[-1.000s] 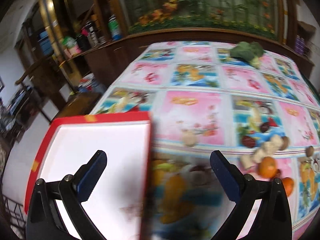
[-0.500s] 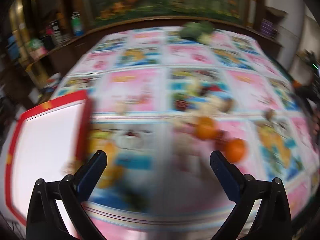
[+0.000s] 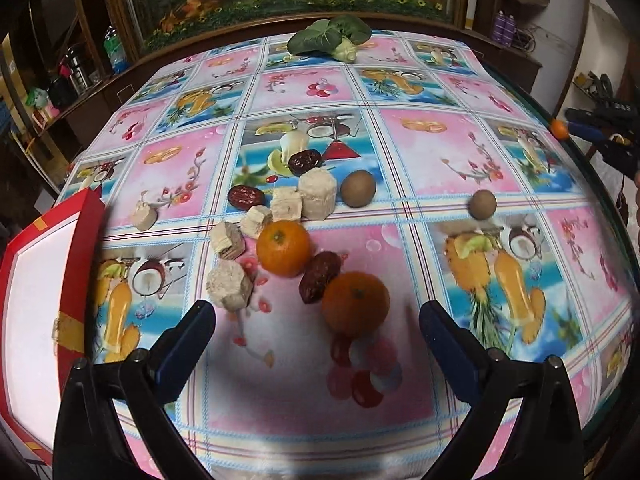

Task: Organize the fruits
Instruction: 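Close the left tool on an orange while the right tool grasps the other orange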

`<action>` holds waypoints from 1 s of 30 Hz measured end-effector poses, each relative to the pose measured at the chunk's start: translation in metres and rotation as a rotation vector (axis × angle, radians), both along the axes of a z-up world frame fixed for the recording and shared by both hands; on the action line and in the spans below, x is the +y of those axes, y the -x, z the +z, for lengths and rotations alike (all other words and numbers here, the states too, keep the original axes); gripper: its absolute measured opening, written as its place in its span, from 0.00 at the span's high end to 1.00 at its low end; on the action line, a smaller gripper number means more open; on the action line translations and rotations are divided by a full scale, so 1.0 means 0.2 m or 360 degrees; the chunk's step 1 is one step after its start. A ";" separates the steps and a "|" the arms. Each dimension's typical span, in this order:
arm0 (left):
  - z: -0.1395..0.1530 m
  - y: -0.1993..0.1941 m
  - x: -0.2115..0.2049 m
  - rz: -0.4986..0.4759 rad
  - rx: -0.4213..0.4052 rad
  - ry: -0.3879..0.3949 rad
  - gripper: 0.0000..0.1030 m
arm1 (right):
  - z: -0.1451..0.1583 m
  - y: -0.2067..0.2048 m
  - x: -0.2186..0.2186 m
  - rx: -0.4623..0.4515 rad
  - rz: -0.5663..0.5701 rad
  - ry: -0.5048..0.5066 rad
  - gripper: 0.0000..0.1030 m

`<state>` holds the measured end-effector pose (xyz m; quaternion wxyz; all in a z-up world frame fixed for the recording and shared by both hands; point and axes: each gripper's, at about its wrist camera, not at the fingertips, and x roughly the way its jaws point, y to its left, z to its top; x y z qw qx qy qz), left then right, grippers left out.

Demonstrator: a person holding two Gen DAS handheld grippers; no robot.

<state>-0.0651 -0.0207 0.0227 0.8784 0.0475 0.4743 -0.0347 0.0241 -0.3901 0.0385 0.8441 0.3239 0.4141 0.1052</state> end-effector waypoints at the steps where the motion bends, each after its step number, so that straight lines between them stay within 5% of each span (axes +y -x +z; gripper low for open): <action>1: 0.00 0.00 -0.01 -0.0004 0.0002 0.0007 0.10 | -0.01 0.01 -0.04 0.0000 -0.0064 -0.0004 0.77; 3: -0.02 -0.01 -0.02 -0.0013 0.0020 0.0022 0.15 | -0.02 0.01 -0.11 0.0026 -0.0102 -0.0009 0.71; 9: -0.04 -0.02 -0.05 -0.0033 0.0038 0.0091 0.37 | -0.02 0.08 -0.31 -0.0044 -0.0356 -0.0183 0.70; 16: -0.05 -0.05 -0.09 -0.0074 0.0014 0.0088 0.50 | -0.07 0.09 -0.45 -0.0080 -0.0550 -0.0349 0.51; 18: -0.04 -0.05 -0.08 -0.0079 0.0011 0.0089 0.54 | -0.07 0.05 -0.47 -0.0092 -0.0595 -0.0304 0.41; 23: -0.04 -0.06 -0.04 -0.0061 0.0024 0.0150 0.63 | -0.09 -0.09 -0.40 0.0002 -0.0606 -0.0076 0.40; 30: -0.03 -0.07 -0.02 -0.0057 0.0030 0.0195 0.63 | -0.11 -0.28 -0.18 0.0140 -0.0606 0.0647 0.40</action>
